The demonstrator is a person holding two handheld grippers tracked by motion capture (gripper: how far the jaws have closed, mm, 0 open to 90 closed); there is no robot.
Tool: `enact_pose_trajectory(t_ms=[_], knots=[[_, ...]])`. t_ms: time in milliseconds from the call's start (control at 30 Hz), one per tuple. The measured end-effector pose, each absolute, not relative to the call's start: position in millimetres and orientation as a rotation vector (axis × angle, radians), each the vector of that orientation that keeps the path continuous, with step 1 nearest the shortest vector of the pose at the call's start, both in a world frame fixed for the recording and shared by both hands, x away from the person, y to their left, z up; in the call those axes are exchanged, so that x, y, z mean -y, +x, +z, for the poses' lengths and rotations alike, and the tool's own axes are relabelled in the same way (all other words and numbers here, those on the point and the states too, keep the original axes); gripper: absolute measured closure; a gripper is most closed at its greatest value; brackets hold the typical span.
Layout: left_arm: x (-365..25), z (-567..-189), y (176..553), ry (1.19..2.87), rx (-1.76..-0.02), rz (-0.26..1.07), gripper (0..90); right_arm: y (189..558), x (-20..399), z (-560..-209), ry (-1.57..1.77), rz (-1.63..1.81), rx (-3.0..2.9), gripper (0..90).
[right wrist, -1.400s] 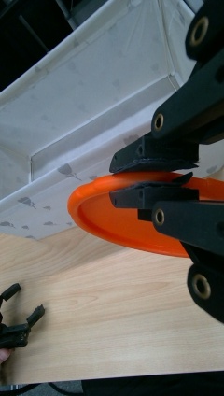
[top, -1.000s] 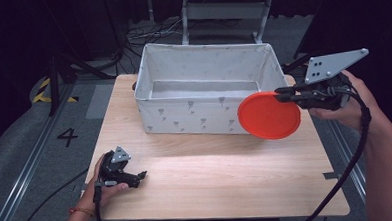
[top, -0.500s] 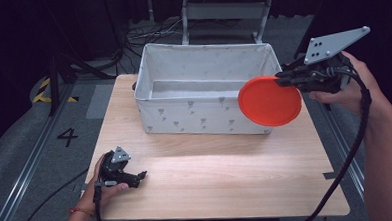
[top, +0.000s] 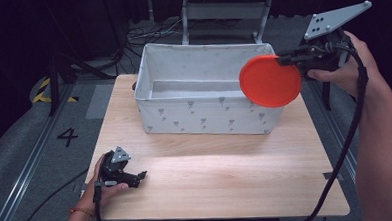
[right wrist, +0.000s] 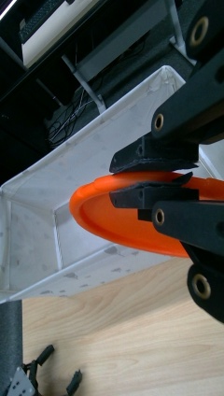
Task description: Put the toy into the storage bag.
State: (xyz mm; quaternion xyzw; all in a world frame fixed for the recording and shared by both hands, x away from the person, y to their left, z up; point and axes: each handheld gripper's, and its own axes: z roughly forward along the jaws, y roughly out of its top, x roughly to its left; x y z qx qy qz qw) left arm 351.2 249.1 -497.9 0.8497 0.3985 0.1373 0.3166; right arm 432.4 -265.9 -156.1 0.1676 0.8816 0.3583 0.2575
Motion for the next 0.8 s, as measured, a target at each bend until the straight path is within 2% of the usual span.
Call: enact_pose_trajectory(t_ms=[300, 800], knots=[[-249, -498, 351, 2.237, -1.049, 0.359, 0.5, 461, 268, -159, 0.512, 0.947, -2.373, 82.5], [-249, -498, 351, 2.235, -1.05, 0.361, 0.5, 501, 266, -188, 0.558, 0.923, -2.375, 82.5]])
